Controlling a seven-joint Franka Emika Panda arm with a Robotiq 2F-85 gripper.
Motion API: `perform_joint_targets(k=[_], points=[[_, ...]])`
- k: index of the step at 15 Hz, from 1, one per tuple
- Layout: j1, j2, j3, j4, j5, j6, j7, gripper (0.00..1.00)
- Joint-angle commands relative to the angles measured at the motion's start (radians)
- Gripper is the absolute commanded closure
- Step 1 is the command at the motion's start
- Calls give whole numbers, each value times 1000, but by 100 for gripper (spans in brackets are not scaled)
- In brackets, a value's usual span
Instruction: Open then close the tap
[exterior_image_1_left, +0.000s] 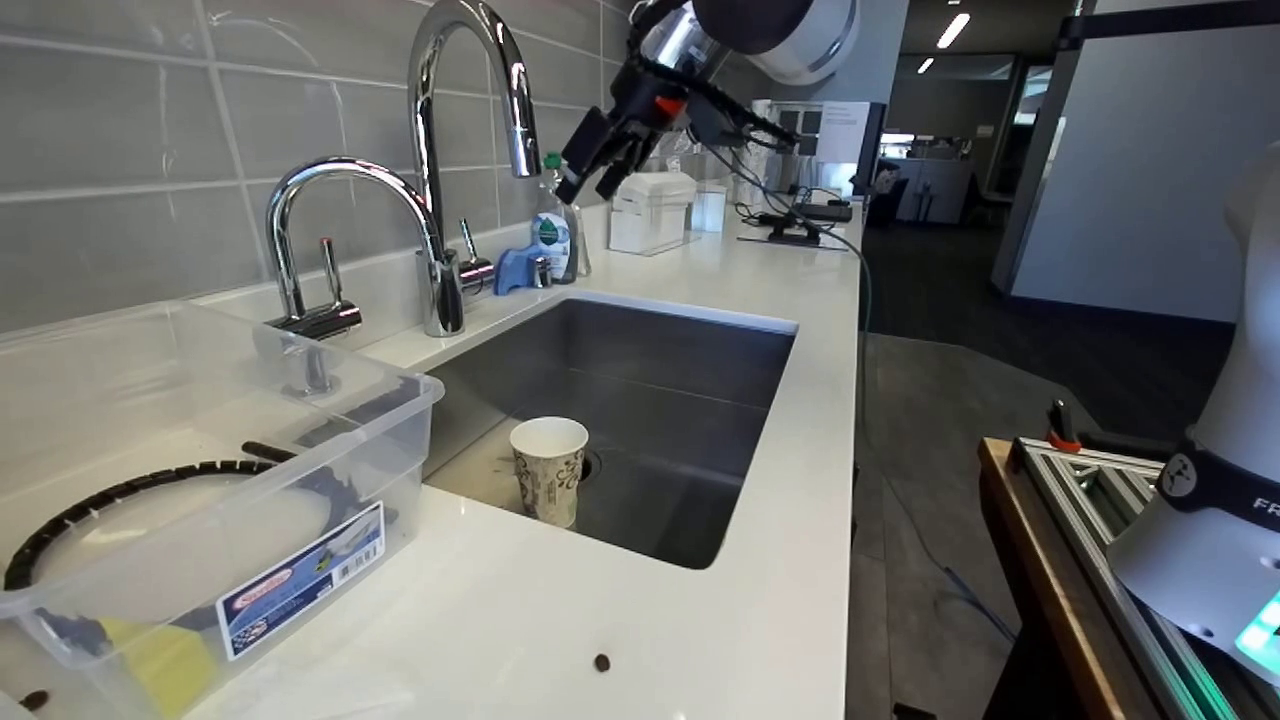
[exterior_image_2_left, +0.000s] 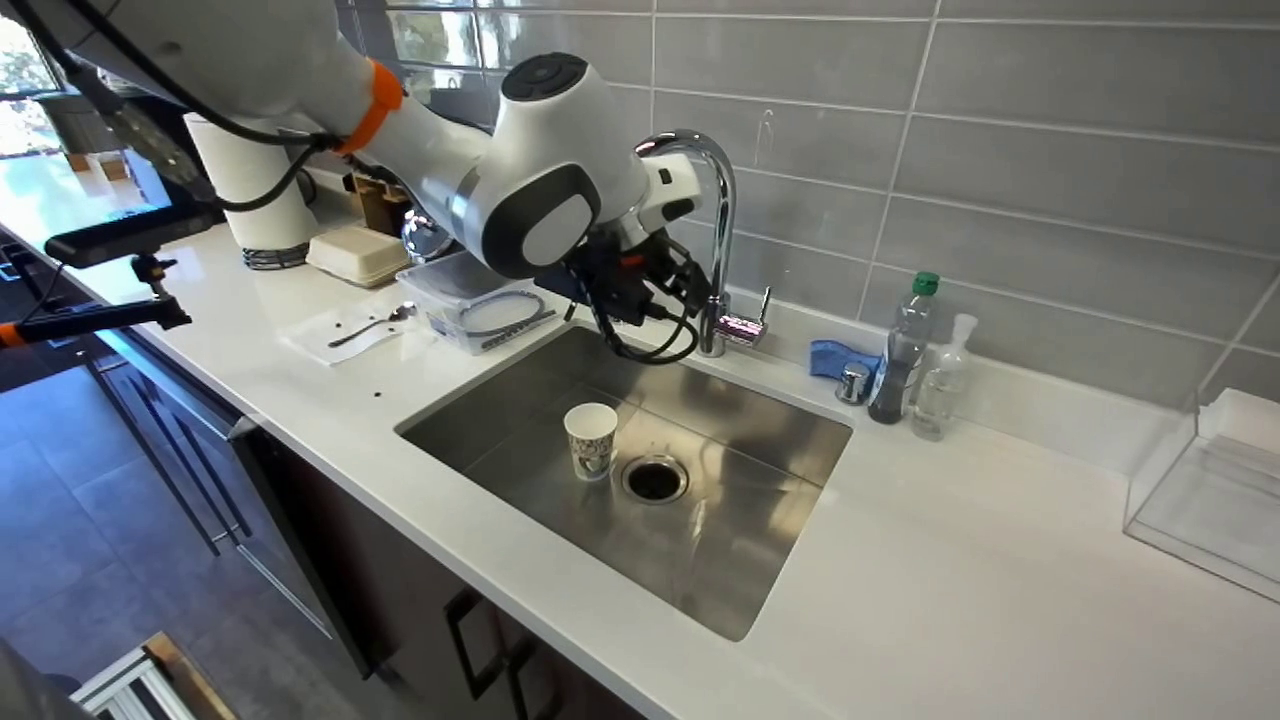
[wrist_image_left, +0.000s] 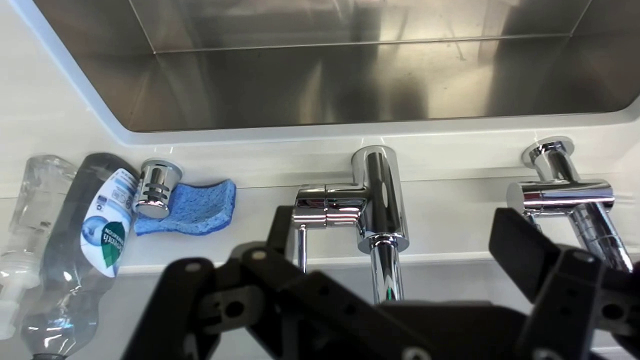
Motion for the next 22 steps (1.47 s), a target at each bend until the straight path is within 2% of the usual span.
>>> perform_joint_targets(k=[1,5,10,12,15,16,17,19,22], points=[[3,25,0,21,40,23,-22,0],[-1,106,17,134,281,58,-253,0],[-101,231,79,347,642,-57,-638,0],[-141,289,85,411,722,-79,-731,0],[-192,369,94,480,804,-80,-803,2],[-205,392,101,498,826,-77,-814,7],[-216,414,109,513,848,-71,-821,20],[-225,449,118,534,867,-62,-813,37],[-234,503,149,586,921,-31,-814,50]])
